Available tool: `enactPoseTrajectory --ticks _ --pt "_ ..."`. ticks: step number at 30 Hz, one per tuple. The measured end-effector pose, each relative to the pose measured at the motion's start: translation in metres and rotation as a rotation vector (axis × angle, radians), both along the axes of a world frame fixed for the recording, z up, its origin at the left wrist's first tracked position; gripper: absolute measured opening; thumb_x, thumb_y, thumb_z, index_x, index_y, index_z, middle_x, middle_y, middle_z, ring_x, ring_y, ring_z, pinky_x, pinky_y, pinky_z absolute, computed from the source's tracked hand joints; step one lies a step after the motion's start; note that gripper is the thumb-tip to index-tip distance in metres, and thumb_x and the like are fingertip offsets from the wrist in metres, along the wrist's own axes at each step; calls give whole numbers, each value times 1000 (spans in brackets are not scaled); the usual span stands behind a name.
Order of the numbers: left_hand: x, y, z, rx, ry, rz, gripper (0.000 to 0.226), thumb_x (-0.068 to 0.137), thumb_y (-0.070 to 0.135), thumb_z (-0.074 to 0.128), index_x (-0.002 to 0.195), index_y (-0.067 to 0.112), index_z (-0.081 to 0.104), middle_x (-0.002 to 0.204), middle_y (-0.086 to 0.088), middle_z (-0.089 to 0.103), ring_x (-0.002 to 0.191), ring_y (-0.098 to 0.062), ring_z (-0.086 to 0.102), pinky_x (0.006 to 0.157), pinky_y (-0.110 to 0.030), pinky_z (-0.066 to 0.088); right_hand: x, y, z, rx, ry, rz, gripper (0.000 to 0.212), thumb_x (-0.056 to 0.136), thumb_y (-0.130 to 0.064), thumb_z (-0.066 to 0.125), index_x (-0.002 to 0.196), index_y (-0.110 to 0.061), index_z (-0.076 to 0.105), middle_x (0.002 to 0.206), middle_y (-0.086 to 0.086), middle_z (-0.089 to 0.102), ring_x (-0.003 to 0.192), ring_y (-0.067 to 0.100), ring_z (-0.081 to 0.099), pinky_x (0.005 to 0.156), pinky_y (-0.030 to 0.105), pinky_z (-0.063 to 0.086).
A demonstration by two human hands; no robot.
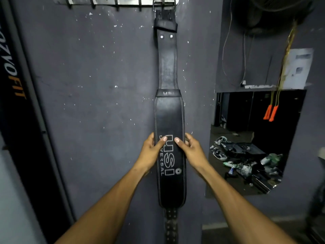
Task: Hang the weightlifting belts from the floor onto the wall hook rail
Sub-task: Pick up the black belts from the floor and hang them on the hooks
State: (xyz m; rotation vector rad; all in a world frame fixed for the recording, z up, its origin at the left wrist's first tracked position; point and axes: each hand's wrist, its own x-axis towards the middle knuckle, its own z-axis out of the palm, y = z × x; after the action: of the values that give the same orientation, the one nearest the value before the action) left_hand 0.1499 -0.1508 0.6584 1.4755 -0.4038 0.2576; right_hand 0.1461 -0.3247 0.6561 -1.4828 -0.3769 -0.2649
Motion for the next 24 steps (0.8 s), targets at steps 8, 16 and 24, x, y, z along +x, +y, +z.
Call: enactPoseTrajectory --ticks 8,16,24 --pt "-38 -9 -104 -5 250 30 35 100 4 61 134 1 62 131 -15 72 126 -32 66 112 -44 50 -13 -25 -99 -229 133 59 33 92 -8 77 122 -18 72 117 1 80 113 22 75 102 40 58" --pt "-75 -3 -159 424 302 113 37 98 5 66 135 5 64 119 -2 77 107 1 73 94 -16 56 -30 -37 -152 -384 139 87 48 83 -43 82 127 -29 68 119 -11 78 111 9 75 98 41 61" --pt "-93 53 -238 686 539 179 56 96 22 71 146 6 52 142 -9 63 133 -22 60 114 -31 46 -41 8 -273 -826 437 52 63 89 -40 79 140 -14 53 134 6 68 118 24 67 99 31 54"
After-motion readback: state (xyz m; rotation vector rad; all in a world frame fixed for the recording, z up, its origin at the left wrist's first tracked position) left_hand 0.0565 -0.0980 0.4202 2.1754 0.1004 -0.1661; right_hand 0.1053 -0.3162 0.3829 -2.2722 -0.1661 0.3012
